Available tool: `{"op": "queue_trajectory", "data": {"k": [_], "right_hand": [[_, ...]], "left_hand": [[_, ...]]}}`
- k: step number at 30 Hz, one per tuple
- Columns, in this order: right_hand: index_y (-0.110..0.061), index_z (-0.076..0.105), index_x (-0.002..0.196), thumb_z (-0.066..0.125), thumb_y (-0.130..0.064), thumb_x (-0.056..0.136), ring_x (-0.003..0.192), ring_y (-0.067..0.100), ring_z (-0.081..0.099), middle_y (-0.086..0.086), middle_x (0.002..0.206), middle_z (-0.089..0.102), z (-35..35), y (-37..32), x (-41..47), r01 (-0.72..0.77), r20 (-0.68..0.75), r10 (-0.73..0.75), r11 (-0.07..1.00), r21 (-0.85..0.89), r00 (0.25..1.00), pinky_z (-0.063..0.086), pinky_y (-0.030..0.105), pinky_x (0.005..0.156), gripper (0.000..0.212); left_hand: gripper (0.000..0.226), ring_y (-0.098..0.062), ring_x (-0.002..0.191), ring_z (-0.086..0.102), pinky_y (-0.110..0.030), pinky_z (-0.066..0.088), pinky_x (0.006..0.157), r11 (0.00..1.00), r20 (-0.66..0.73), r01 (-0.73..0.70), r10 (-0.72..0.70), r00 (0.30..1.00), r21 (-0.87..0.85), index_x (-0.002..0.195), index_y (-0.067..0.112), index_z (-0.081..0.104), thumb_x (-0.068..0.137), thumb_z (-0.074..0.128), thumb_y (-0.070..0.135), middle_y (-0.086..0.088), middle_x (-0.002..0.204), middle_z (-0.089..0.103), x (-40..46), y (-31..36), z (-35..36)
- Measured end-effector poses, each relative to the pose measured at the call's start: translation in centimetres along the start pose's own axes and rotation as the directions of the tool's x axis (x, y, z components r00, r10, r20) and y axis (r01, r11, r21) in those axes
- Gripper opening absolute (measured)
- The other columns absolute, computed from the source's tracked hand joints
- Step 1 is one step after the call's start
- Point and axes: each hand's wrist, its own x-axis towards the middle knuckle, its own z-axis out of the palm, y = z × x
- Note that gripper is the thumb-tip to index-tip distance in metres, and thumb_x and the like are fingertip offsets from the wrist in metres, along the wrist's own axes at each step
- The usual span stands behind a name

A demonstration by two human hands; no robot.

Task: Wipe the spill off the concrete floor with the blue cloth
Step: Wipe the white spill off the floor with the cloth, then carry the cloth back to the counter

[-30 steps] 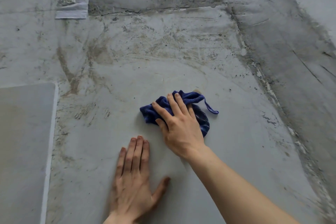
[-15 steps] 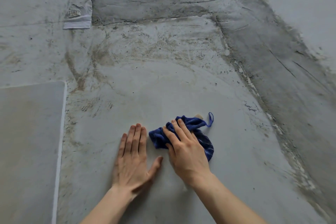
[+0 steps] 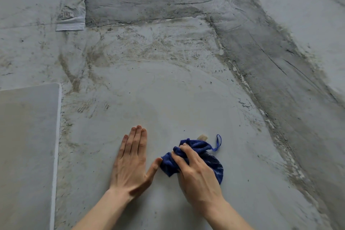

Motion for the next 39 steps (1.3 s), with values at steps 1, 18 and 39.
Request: {"op": "queue_trajectory", "data": {"k": [1,18,39], "right_hand": [[-0.019,0.073,0.112,0.088,-0.007,0.06,0.1,0.02,0.071,0.007,0.119,0.067,-0.4,0.0,-0.4,0.0,0.006,0.0,1.0,-0.009,1.0,0.056,0.022,0.067,0.056],[-0.036,0.071,0.11,0.067,-0.019,0.074,0.098,0.016,0.059,-0.012,0.103,0.058,-10.8,1.9,-2.0,-0.183,0.446,0.117,0.977,0.109,0.887,0.049,0.031,0.081,0.041],[-0.024,0.038,0.094,0.089,-0.035,0.054,0.085,0.021,0.066,0.001,0.099,0.06,-21.2,-1.5,4.6,-0.264,0.268,0.168,0.887,0.38,0.949,0.059,0.041,0.068,0.066]], "left_hand": [[0.086,-0.023,0.155,0.001,-0.047,0.01,0.123,1.0,0.001,-0.018,0.018,1.0,-0.006,0.157,0.006,0.005,0.096,0.024,0.063,-0.012,0.167,0.006,-0.1,0.3,-0.2],[0.056,-0.013,0.136,0.042,-0.026,0.026,0.112,0.932,0.002,-0.29,0.297,0.955,-0.218,0.146,0.03,0.039,0.096,0.035,0.057,0.009,0.146,0.051,1.3,3.5,-7.5],[0.032,-0.011,0.096,0.058,-0.032,0.041,0.092,0.879,-0.048,-0.42,0.42,0.906,-0.225,0.109,0.038,0.05,0.08,0.053,0.05,0.017,0.101,0.069,6.9,8.7,-18.4]]}}
